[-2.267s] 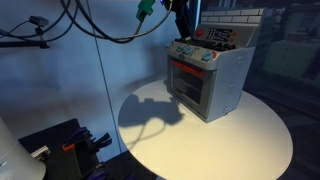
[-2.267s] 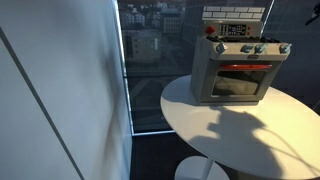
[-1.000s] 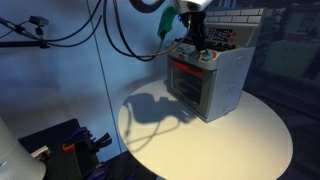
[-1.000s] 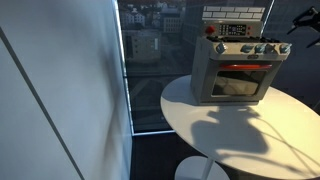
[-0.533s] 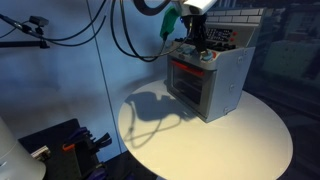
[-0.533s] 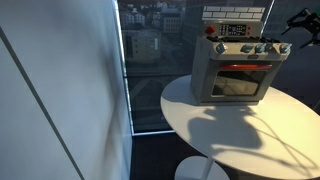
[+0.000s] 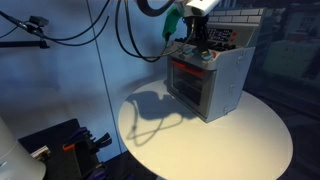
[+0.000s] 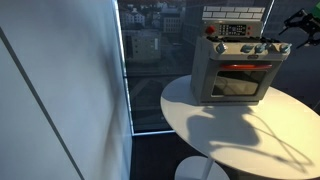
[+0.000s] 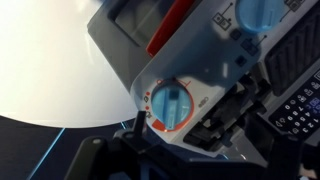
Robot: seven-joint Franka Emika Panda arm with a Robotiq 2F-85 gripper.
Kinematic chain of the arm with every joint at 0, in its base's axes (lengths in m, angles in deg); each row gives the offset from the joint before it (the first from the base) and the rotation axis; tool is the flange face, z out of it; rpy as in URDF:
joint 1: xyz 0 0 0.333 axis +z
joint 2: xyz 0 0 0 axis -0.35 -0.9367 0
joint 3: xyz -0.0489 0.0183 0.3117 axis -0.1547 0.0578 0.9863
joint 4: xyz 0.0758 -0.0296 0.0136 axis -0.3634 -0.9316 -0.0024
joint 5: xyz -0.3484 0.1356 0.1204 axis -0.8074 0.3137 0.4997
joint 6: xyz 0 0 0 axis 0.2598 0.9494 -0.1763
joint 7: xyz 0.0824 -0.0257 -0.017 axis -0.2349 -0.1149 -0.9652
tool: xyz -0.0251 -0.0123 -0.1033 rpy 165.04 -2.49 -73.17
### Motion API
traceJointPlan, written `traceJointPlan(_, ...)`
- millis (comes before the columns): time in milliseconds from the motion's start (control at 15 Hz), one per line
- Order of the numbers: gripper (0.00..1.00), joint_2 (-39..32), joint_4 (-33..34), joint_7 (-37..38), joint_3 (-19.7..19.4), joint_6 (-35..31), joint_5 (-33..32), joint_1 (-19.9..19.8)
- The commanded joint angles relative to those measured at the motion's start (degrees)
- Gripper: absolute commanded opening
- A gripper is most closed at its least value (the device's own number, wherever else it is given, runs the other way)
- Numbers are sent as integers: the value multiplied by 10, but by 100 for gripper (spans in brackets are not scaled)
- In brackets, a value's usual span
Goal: Turn the rightmost knob on the stove to the left
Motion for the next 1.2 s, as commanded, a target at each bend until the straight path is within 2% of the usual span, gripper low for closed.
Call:
traceJointPlan(0, 100, -17, 23, -1, -6, -3, 17, 7)
traceJointPlan(1133, 100, -40, 48, -4, -4, 0, 34, 13)
